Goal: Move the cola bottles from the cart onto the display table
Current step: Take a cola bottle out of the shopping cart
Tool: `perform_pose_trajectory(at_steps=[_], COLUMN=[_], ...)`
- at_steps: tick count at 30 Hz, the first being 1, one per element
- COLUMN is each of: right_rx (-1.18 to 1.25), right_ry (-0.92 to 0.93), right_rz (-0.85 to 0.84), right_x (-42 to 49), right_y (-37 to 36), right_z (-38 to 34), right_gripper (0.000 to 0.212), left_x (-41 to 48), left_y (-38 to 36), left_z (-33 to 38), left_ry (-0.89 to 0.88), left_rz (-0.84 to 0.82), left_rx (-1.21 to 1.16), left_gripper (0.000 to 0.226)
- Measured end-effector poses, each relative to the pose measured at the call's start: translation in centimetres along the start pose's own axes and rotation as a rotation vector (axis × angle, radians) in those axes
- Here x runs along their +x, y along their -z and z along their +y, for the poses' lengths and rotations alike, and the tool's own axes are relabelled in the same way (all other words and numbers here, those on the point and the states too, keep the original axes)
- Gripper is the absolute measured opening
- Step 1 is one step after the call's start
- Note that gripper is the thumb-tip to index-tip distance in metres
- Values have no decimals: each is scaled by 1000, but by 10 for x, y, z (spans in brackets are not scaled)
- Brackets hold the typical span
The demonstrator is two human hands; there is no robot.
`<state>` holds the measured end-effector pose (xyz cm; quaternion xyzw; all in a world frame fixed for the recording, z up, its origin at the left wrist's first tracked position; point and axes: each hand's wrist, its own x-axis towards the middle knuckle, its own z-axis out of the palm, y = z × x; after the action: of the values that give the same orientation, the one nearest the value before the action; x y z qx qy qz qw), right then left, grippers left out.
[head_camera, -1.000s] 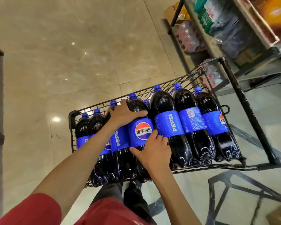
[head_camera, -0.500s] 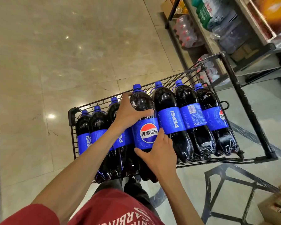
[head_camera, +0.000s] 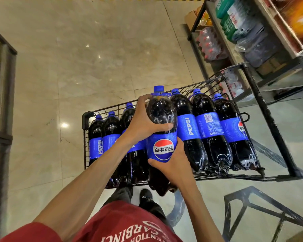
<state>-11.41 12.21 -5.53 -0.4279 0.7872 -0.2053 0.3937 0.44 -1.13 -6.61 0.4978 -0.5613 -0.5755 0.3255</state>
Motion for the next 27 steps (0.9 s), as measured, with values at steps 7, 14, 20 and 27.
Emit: perform_pose_trajectory(at_steps=[7, 14, 20, 27], right_rx=[28, 81, 77, 119], right_ry=[106, 277, 437, 563], right_rz=[85, -8, -135, -324], right_x=[-9, -21, -43, -75], right_y=[4, 23, 28, 3], right_z=[9, 3, -7, -24], right_gripper=[107, 91, 90, 85], left_x=[-23, -63, -120, -197], left_y=[-3, 1, 14, 42], left_z=[17, 45, 61, 65], left_ry=[-80, -176, -234, -240], left_rz=[62, 242, 447, 592], left_rx=[46, 63, 29, 16], left_gripper=[106, 108, 97, 104])
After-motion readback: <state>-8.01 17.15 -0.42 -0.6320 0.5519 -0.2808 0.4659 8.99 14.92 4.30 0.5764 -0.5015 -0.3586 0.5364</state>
